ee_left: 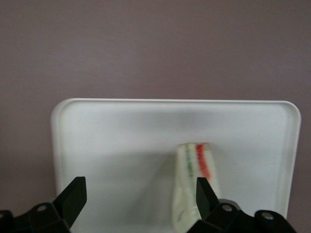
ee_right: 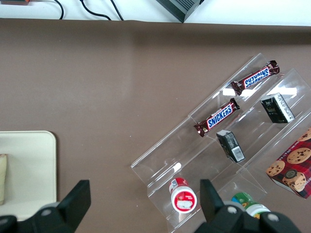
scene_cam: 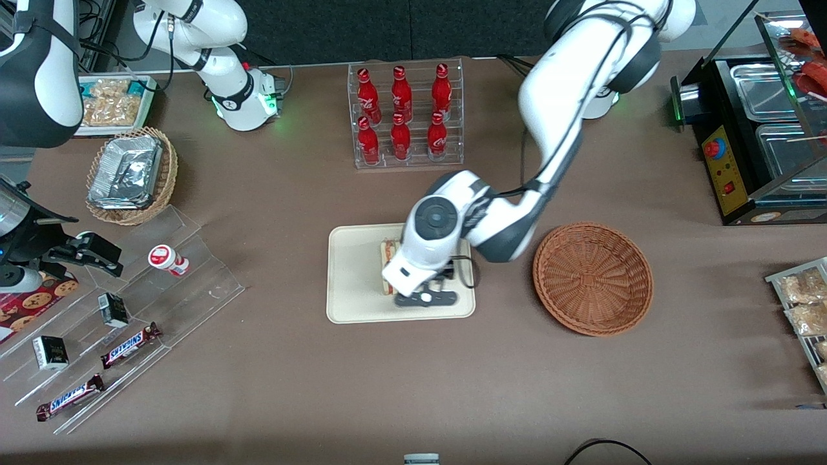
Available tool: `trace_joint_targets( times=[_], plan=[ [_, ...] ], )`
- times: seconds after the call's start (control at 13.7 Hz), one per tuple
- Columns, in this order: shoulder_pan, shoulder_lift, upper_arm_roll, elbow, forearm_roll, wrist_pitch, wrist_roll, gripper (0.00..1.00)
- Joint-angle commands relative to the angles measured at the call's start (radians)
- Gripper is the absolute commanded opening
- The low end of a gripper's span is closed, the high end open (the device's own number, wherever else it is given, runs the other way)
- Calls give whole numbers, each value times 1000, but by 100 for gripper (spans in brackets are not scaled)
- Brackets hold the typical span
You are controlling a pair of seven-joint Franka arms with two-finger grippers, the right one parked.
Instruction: Place sandwich from basket to tray
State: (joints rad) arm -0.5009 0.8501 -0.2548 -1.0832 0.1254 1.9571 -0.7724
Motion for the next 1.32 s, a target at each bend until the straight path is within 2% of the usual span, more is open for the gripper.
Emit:
trace_joint_targets(
  times=[0.0,0.37,0.88,1.24],
  plan=[
    [108,-147,-29,-145,-12,-50,112,99],
    [309,-356,-32,-401,-16,-44,347,99],
    [665,-650,-31,-676,-144,-63,824,99],
    [745,-819,-21,-702,-156,-167,863,100]
  ],
)
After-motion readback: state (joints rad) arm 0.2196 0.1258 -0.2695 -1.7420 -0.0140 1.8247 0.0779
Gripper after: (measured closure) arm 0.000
